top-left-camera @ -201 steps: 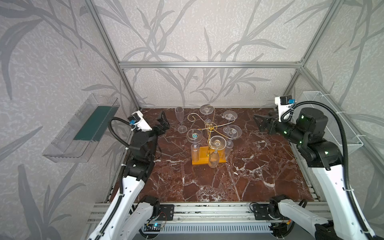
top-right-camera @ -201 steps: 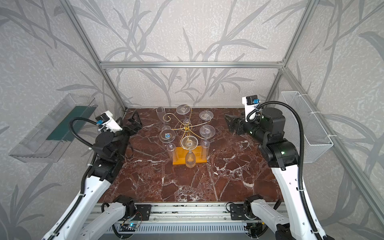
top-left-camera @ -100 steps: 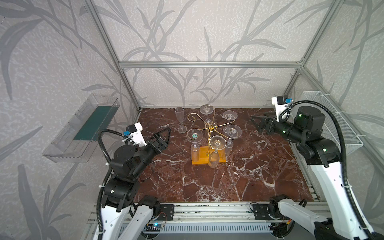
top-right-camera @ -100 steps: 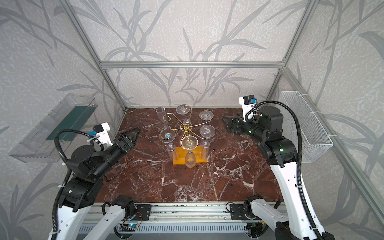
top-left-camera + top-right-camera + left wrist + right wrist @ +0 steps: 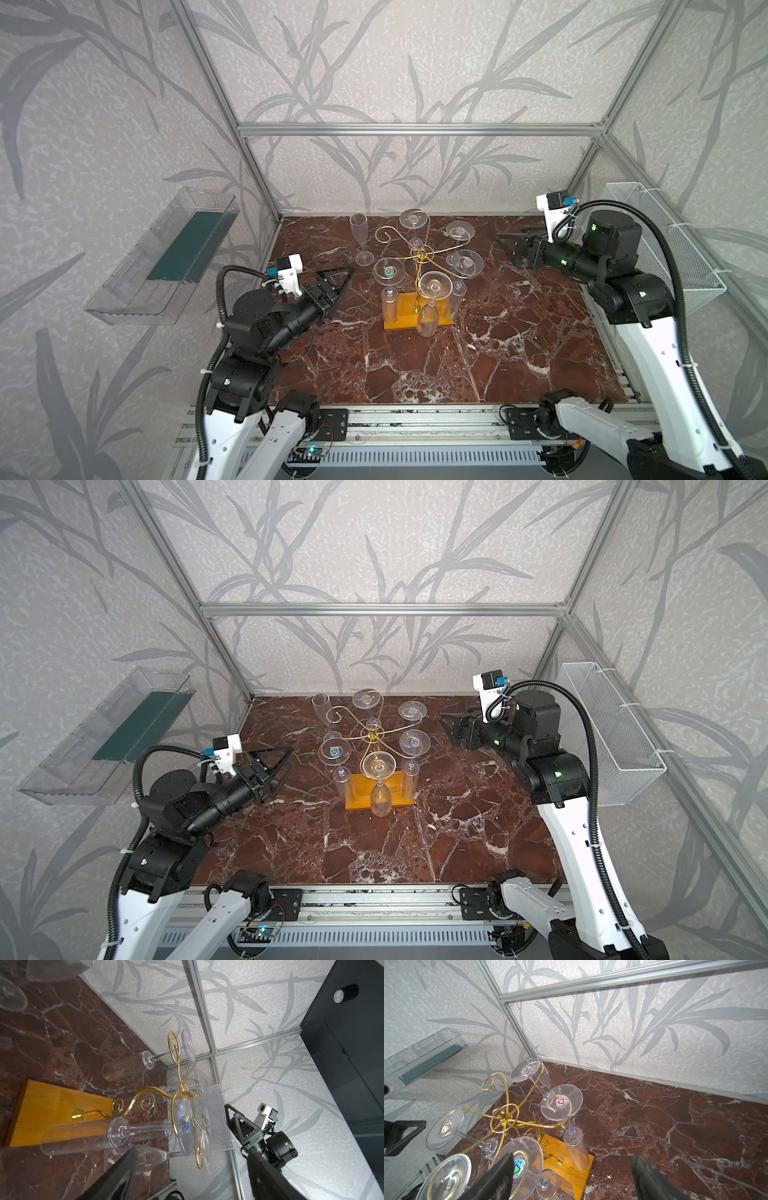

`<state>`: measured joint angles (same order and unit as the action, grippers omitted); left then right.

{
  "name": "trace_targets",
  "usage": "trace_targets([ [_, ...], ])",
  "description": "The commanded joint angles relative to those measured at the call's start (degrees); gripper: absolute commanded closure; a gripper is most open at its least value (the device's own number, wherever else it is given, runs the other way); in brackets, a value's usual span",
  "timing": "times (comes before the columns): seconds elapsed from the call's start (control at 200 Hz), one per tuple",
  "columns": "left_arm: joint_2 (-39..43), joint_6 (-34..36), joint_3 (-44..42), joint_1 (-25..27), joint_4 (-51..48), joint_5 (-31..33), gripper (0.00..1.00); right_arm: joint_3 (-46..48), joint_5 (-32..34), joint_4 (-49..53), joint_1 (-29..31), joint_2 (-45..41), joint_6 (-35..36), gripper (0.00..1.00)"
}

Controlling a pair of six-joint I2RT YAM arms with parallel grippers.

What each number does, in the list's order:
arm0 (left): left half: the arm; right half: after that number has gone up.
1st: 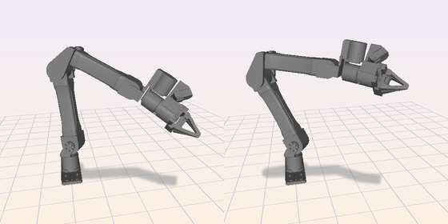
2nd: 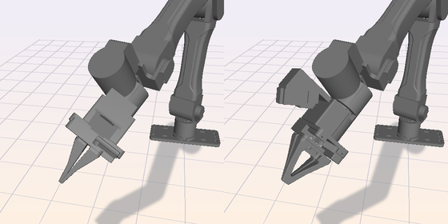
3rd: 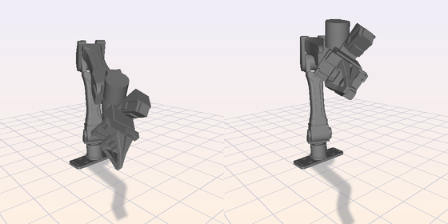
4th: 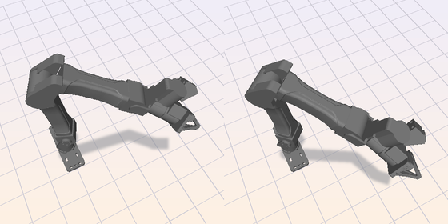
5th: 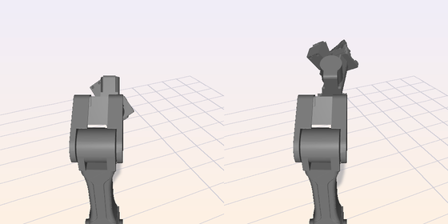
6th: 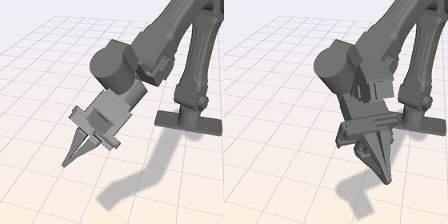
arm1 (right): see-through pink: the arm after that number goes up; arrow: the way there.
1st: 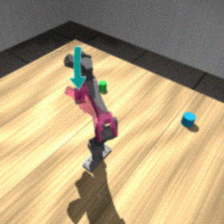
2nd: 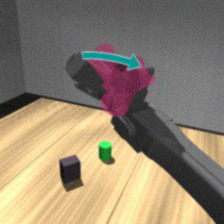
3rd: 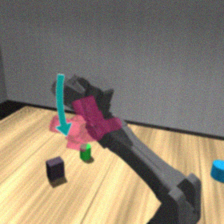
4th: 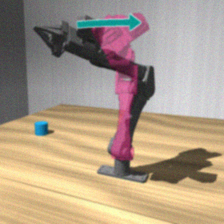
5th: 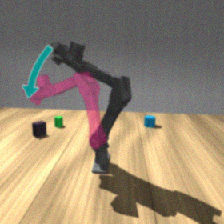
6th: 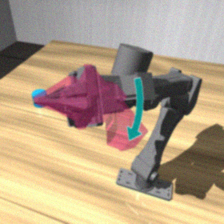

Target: Take the wine glass off the wine glass rack

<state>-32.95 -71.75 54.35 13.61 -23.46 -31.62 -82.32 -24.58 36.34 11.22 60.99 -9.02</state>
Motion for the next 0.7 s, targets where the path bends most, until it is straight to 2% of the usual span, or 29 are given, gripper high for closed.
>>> trace_targets([
  [0.0,-1.6,-4.7,0.0,0.9,1.0,-4.2,0.22,0.5,-1.6,-0.4,-0.2,0.2,-1.1,0.14],
  [0.18,-7.1,-2.7,3.5,3.4,-1.6,-6.9,0.23,0.1,-1.6,0.3,-0.2,0.4,-1.0,0.14],
  [0.395,-10.4,-2.6,3.2,7.5,1.6,-5.0,0.26,0.2,-1.3,0.3,-0.2,0.0,-1.1,0.14],
  [0.695,-12.4,-3.4,2.9,10.2,4.4,-4.7,0.41,-0.1,-1.1,0.4,-0.2,-0.1,-1.2,0.14],
])
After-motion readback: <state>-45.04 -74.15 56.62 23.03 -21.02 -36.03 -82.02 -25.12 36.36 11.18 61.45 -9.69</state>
